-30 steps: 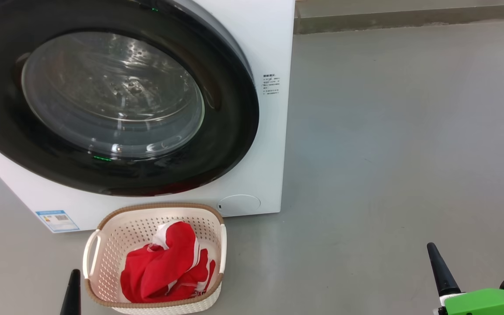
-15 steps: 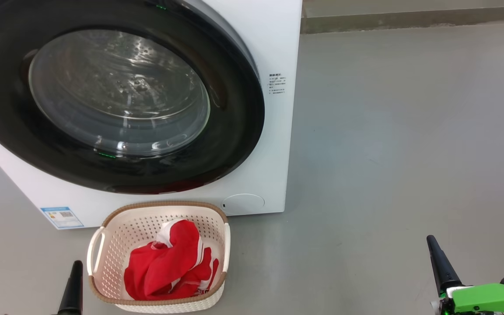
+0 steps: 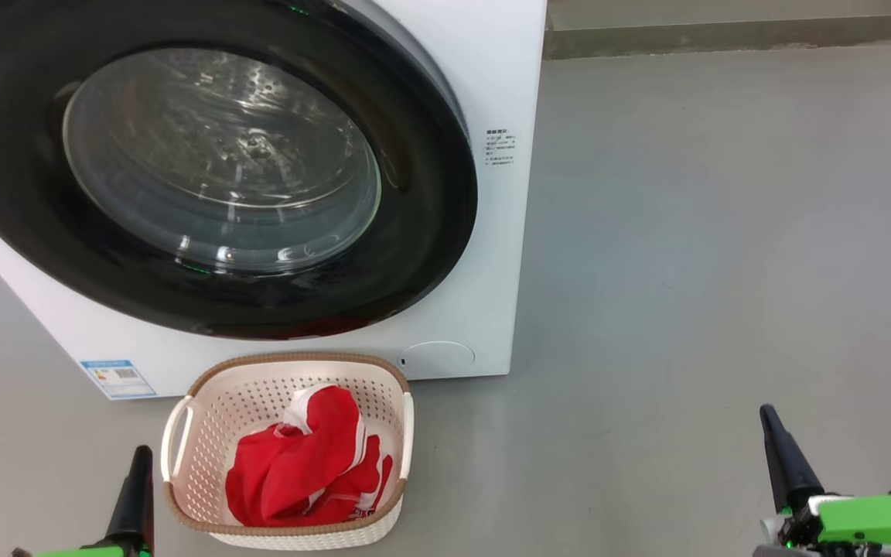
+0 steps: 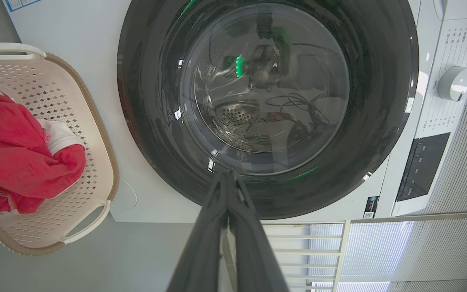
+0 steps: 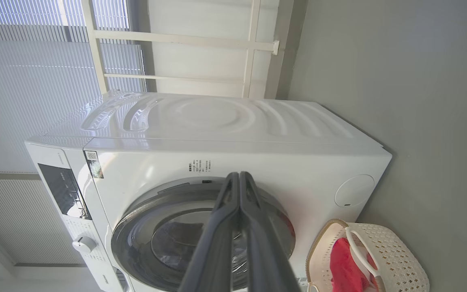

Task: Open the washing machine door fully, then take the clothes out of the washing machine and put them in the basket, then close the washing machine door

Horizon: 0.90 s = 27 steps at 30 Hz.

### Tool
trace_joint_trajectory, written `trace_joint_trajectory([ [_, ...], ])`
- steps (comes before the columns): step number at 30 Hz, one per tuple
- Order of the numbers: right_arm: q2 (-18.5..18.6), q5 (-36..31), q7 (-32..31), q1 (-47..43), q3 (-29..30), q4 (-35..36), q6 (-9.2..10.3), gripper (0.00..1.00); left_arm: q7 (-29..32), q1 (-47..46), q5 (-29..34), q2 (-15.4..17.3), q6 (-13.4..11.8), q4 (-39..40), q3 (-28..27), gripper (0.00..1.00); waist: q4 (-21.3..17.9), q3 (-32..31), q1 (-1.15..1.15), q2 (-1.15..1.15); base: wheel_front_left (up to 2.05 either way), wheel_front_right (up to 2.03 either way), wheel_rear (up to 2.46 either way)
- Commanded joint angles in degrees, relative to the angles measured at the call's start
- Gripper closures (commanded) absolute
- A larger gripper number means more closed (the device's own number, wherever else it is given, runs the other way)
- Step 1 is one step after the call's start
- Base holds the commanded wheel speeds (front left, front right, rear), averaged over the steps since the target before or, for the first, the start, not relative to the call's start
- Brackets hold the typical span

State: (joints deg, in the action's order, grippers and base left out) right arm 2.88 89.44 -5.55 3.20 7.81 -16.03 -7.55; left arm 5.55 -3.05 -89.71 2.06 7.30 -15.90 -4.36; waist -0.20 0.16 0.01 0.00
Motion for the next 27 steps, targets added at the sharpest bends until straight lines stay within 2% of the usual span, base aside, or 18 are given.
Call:
trace_joint_trajectory([
  [1, 0.0, 1.6, -0.6, 2.9, -1.3, 1.9, 0.06, 1.0, 0.7, -3.0, -1.5, 0.9, 0.2, 1.8, -2.1, 1.0, 0.1, 0.0, 0.0, 0.0, 0.0, 0.0, 0.0],
  [27, 0.0, 2.7, -0.9, 3.0, -1.3, 2.0, 0.06, 1.0, 0.9, -3.1, -2.4, 0.8, 0.2, 1.9, -2.2, 1.0, 0.2, 0.0, 0.0, 0.0, 0.0, 0.0, 0.0],
])
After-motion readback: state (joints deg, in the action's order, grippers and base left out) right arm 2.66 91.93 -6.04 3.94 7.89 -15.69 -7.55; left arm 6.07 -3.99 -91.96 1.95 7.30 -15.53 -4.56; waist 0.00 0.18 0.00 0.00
